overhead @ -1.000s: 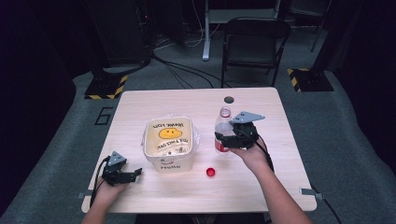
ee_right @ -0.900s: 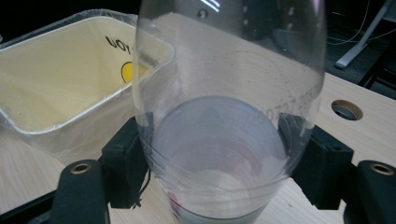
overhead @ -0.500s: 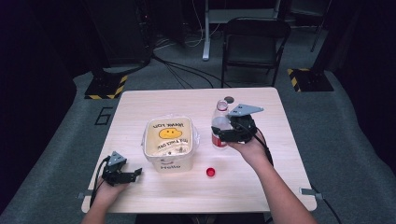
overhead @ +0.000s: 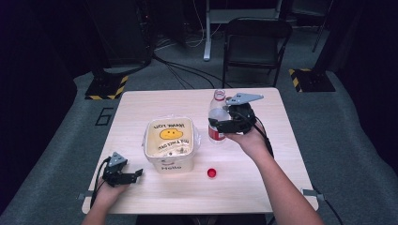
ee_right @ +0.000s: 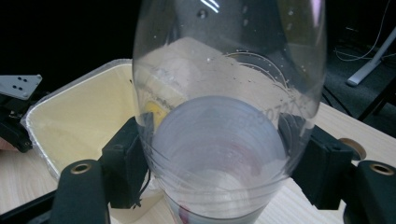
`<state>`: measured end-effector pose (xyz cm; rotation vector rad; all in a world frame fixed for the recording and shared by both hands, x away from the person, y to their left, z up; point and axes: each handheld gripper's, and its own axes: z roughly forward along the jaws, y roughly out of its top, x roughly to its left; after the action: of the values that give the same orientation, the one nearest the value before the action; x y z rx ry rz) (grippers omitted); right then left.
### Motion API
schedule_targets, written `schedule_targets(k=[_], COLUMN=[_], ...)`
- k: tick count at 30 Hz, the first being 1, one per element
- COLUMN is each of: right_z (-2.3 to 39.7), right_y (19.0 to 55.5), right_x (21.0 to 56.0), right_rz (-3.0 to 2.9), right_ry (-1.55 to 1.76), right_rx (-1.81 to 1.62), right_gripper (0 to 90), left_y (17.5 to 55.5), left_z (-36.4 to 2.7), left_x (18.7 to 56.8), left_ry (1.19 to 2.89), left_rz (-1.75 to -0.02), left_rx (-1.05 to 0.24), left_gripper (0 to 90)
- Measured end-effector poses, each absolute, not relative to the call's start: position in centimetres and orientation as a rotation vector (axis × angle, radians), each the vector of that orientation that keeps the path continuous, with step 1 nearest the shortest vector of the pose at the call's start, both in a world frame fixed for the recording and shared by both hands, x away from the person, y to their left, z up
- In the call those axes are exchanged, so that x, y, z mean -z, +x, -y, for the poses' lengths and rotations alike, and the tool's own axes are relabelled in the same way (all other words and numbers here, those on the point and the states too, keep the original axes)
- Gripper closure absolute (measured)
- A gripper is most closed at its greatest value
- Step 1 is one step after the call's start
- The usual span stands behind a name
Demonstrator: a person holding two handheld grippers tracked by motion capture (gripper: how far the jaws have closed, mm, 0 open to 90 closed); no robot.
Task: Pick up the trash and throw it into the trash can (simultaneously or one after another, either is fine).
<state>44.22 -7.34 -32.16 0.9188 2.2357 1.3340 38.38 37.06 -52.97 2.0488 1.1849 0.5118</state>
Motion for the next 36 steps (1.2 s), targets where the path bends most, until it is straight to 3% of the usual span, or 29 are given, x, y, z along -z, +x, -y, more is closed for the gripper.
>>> schedule_targets(k=[36], right_z=[1.4], right_y=[44.3], right_x=[26.2], right_rz=[-2.259], right_ry=[0.743], right_rx=[-1.414], right_gripper=[28.0], left_y=[38.4], left_z=[-37.0], left_x=[53.0], left_ry=[2.045], left_rz=[-1.184], left_rx=[-0.512], left_gripper=[13.9])
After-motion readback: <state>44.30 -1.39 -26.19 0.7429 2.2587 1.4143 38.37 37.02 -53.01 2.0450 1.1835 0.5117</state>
